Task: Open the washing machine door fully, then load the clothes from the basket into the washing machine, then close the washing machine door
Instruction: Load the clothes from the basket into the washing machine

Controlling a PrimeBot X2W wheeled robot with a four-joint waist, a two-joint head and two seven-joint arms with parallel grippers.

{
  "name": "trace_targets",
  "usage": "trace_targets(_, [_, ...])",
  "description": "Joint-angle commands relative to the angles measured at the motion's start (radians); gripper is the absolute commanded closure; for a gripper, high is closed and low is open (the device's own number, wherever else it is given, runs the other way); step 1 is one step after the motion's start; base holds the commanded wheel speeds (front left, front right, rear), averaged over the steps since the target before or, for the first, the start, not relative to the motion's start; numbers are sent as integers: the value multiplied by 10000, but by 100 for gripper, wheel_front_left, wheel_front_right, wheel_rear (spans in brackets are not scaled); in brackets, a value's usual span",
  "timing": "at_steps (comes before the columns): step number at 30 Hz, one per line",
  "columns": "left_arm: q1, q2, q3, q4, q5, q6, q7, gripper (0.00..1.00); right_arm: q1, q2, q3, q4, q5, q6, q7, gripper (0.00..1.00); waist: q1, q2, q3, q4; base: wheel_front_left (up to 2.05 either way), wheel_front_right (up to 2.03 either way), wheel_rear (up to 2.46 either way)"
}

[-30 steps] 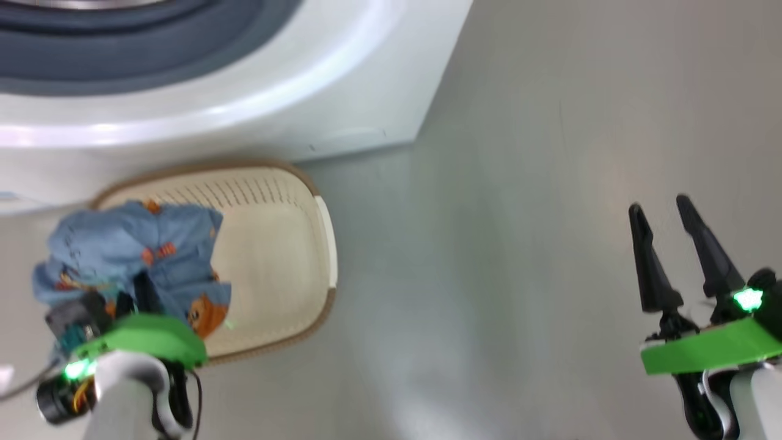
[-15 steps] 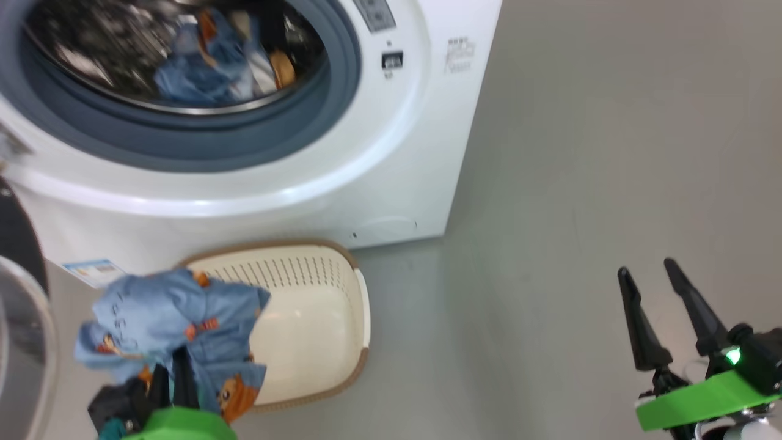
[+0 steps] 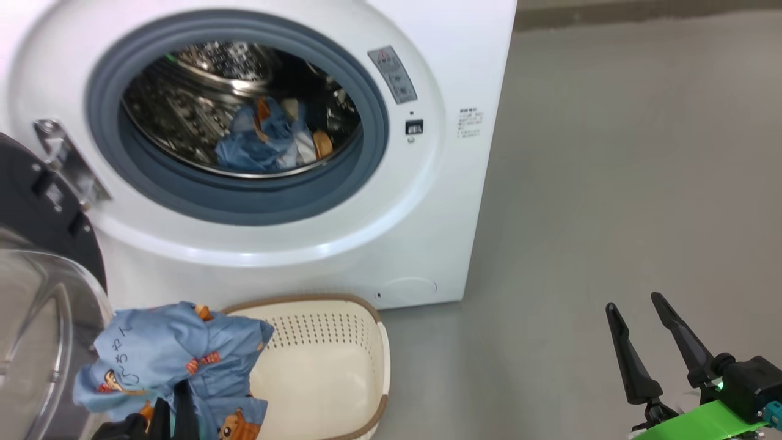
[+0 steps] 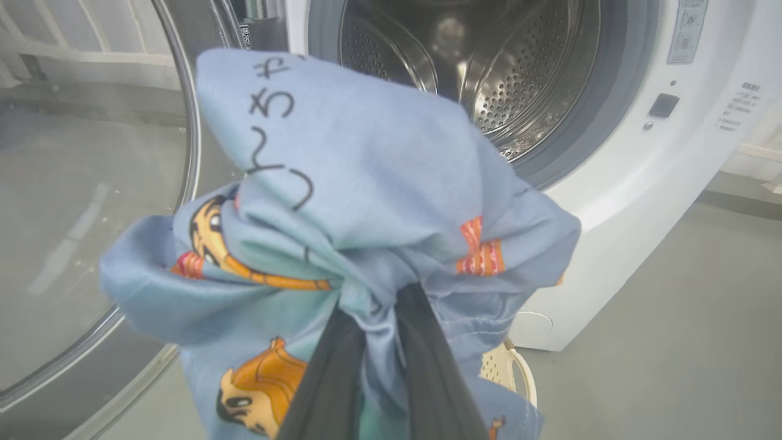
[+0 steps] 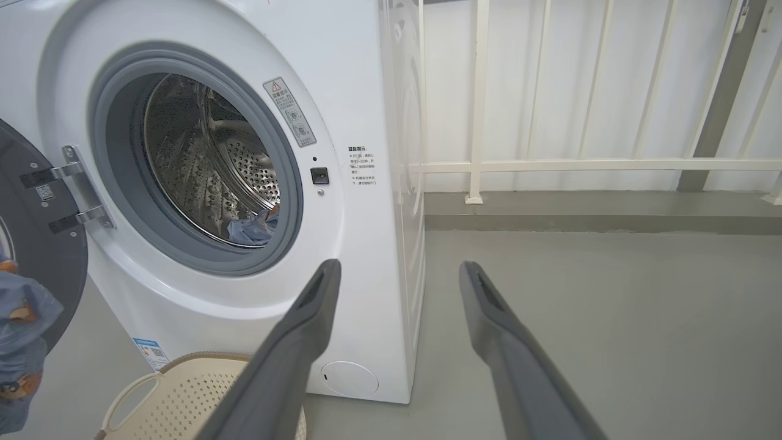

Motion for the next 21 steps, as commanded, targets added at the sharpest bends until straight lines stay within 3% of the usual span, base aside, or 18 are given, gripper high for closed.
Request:
trace_targets(1, [-84,143,280,-339,25,-79,-64,100,-13,-127,238,-253,-90,16,-49,0,0,0,-416,119,0,0,0])
trace_targets(13, [372,159,366,-670,324,-497,-64,100,146,-38,332,-193,-203,16,-49,0,0,0,-963,56,0,0,0])
trace_targets(21, [422,170,213,-911,539,-742,-64,100,205,-15,547,-225,-170,16,-49,0,0,0,-700,-182,0,0,0])
